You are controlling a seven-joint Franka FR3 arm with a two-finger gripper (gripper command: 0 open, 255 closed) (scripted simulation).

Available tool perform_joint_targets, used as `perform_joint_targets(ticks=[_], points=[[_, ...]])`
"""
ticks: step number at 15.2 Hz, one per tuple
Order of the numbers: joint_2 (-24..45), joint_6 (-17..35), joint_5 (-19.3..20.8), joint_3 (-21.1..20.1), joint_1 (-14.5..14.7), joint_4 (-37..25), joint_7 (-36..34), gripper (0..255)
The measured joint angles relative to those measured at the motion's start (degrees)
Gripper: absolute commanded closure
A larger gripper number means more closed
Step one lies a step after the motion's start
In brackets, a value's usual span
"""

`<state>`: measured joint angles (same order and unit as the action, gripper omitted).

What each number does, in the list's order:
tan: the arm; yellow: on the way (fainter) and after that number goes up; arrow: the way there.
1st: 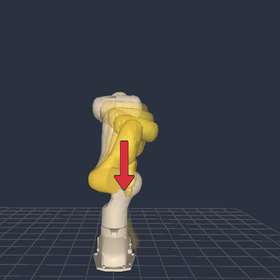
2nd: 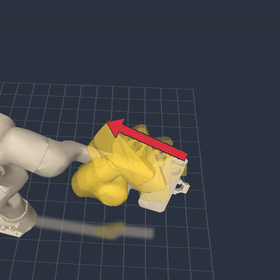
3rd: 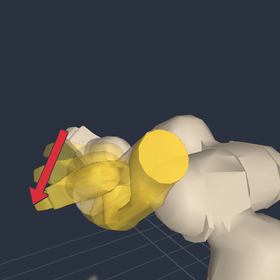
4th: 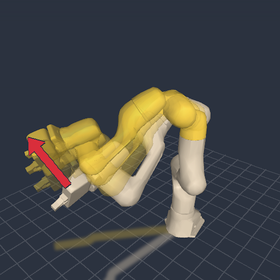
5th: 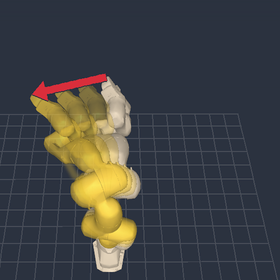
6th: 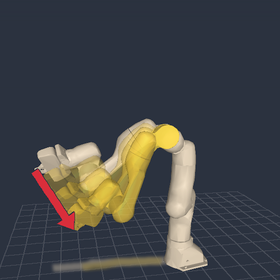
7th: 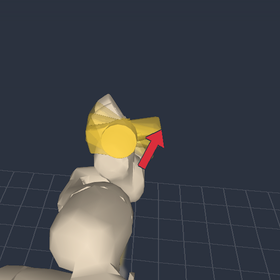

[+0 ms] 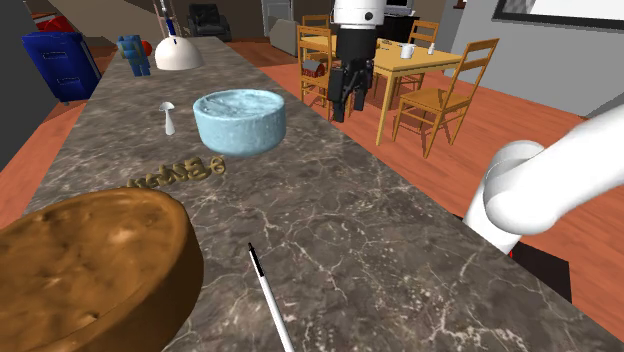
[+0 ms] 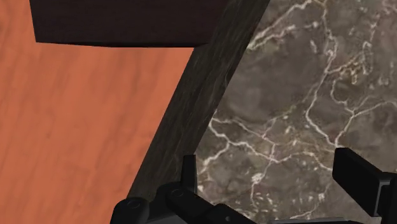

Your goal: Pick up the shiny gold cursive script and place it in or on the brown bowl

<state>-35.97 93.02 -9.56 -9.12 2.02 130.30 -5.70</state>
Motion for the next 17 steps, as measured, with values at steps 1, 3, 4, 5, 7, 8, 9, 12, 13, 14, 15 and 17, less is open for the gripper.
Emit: perform_joint_targets(ticks=[1, 3, 4, 5, 7, 8, 9, 12, 13, 14, 15, 17], points=[[1.7, 0.9, -0.6, -0.7, 0.3, -0.9, -0.4, 0], [5.4, 2.6, -1.9, -2.3, 1.1, -3.3, -1.7, 0], [6.8, 2.9, -2.3, -2.7, 1.3, -4.5, -1.9, 0], [8.4, 3.6, -2.7, -3.3, 1.6, -5.5, -2.2, 0], [12.2, 4.6, -3.3, -4.5, 2.0, -8.7, -3.1, 0], [14.2, 5.4, -3.6, -5.1, 2.3, -10.0, -3.5, 0], [16.0, 6.0, -3.9, -5.9, 2.6, -11.4, -4.1, 0], [21.2, 7.8, -4.5, -8.0, 3.7, -15.5, -5.9, 0], [22.5, 8.4, -4.8, -8.7, 4.1, -16.4, -6.6, 0], [24.6, 8.3, -4.5, -9.3, 4.4, -19.0, -7.2, 0], [26.3, 8.8, -4.5, -9.8, 4.7, -20.4, -7.7, 0], [30.1, 8.9, -4.2, -10.9, 5.3, -24.5, -8.8, 0]])
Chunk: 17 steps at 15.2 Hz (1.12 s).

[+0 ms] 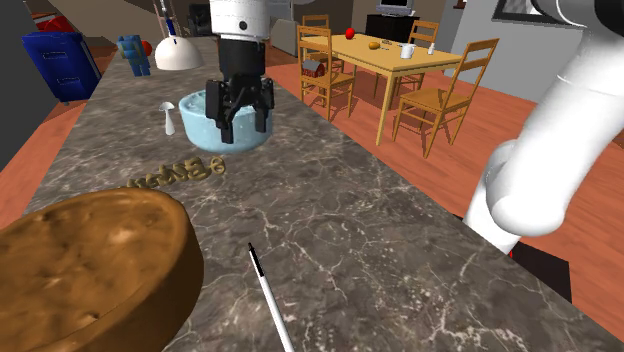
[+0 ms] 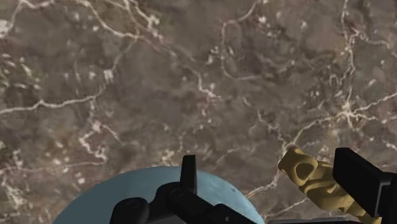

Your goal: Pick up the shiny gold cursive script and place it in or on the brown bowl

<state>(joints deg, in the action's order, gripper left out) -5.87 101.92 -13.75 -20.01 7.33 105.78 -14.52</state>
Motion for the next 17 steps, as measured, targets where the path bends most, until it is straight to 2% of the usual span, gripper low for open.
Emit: perform_joint_targets(ticks=[7, 17], points=[[14.9, -0.4, 3.1, -3.3, 3.5, -16.6, -4.6, 0], [13.0, 5.9, 3.5, -4.2, 5.0, -13.1, -5.2, 0]])
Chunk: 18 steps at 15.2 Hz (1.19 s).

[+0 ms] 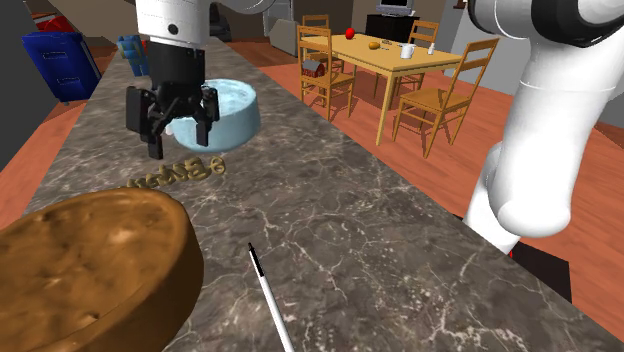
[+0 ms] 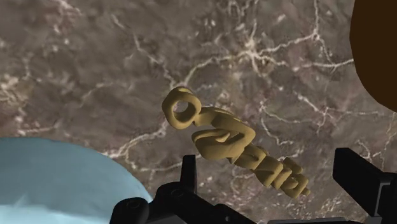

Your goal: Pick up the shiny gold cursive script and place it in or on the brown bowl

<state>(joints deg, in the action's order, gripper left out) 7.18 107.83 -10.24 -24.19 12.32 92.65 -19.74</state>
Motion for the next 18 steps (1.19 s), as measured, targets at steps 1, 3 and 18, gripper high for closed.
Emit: perform_joint_targets(ticks=[1, 3, 18], points=[[0.2, -0.2, -0.2, 0.1, -0.1, 0.0, 0.2, 0], [0.4, -0.8, -0.3, 0.1, -0.1, -0.5, 0.4, 0], [3.5, -1.6, -0.1, 0.1, -0.2, -1.0, 0.1, 255]])
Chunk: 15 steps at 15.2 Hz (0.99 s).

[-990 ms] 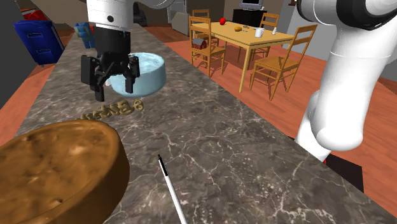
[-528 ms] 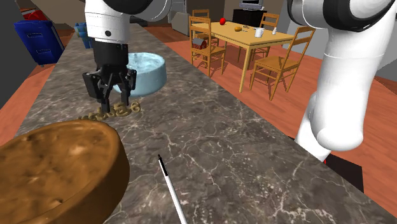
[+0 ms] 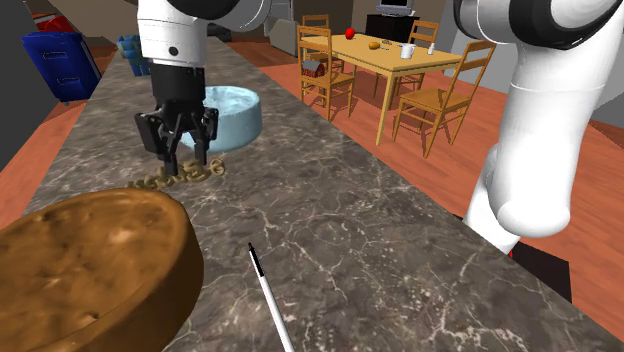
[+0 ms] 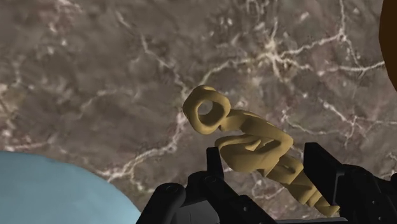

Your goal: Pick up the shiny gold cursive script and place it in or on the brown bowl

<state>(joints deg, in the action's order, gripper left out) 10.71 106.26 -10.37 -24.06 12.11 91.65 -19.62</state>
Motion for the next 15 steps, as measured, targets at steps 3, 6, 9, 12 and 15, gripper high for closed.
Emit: perform_joint_targets(ticks=[3, 6, 9, 12, 15], points=[[0.3, -2.4, 0.3, 0.1, -0.1, -2.3, -0.4, 255], [0.2, -4.5, 0.3, 0.1, 0.0, -4.3, -1.0, 255], [0.6, -6.9, 0.6, 0.0, 0.2, -7.1, -1.6, 255], [1.3, -9.3, 0.9, 0.0, 0.4, -10.3, -2.2, 255], [1.9, -11.8, 1.3, -0.1, 0.6, -13.4, -2.9, 255]])
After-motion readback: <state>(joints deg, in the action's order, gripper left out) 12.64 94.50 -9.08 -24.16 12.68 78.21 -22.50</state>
